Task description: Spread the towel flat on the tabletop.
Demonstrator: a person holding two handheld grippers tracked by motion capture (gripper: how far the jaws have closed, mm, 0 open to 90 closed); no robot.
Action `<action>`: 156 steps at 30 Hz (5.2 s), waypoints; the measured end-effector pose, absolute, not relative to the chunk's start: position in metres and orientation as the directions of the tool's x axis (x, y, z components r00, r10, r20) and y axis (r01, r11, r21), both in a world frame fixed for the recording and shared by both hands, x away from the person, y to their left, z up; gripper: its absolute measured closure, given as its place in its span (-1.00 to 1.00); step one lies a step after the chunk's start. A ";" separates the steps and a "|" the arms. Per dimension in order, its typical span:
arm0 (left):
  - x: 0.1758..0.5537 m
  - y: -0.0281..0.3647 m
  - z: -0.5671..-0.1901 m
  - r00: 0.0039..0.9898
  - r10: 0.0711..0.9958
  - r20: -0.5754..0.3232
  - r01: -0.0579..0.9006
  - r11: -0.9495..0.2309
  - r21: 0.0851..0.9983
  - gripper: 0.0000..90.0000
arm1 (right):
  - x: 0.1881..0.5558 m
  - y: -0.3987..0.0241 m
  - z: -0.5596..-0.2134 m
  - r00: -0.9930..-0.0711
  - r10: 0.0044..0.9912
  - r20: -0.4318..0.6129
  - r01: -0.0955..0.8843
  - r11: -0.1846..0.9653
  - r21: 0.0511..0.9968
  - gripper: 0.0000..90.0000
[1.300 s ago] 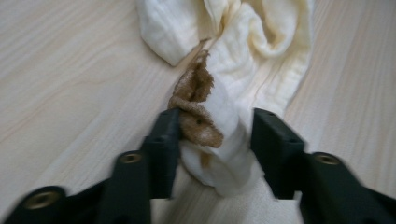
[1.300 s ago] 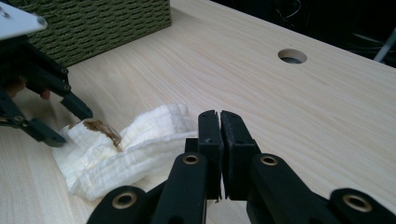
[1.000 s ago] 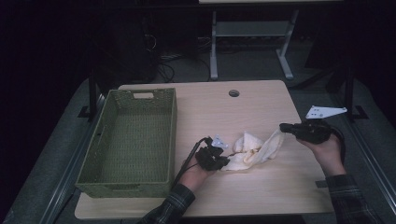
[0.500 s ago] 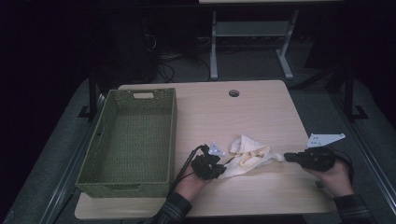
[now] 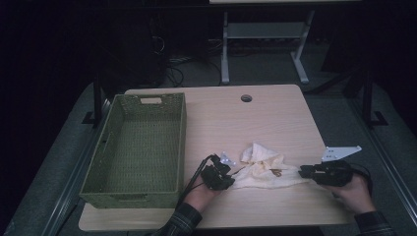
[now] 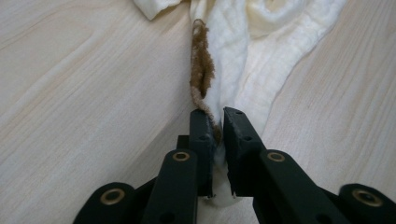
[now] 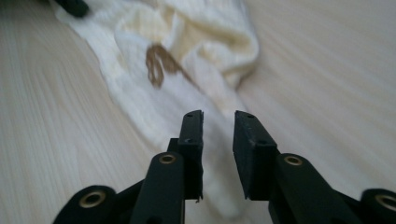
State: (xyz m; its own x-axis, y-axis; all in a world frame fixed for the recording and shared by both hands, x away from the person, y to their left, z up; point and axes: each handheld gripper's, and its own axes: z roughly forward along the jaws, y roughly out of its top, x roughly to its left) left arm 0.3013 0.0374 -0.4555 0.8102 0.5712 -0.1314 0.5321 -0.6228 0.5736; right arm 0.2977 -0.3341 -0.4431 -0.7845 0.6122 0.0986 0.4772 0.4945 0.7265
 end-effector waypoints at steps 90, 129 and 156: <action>0.344 0.000 -0.437 0.823 0.561 -0.085 0.449 -0.554 0.701 0.33 | 0.410 -0.321 -0.430 -0.723 0.678 0.133 0.469 0.340 0.815 0.55; 0.427 -0.010 -0.409 0.765 0.639 -0.079 0.461 -0.458 0.760 0.97 | 0.375 -0.285 -0.470 -0.806 0.579 0.123 0.490 0.538 0.686 0.72; 0.458 0.024 -0.452 0.626 0.771 -0.115 0.584 -0.366 0.725 0.35 | 0.376 -0.288 -0.465 -0.805 0.582 0.112 0.477 0.524 0.705 0.66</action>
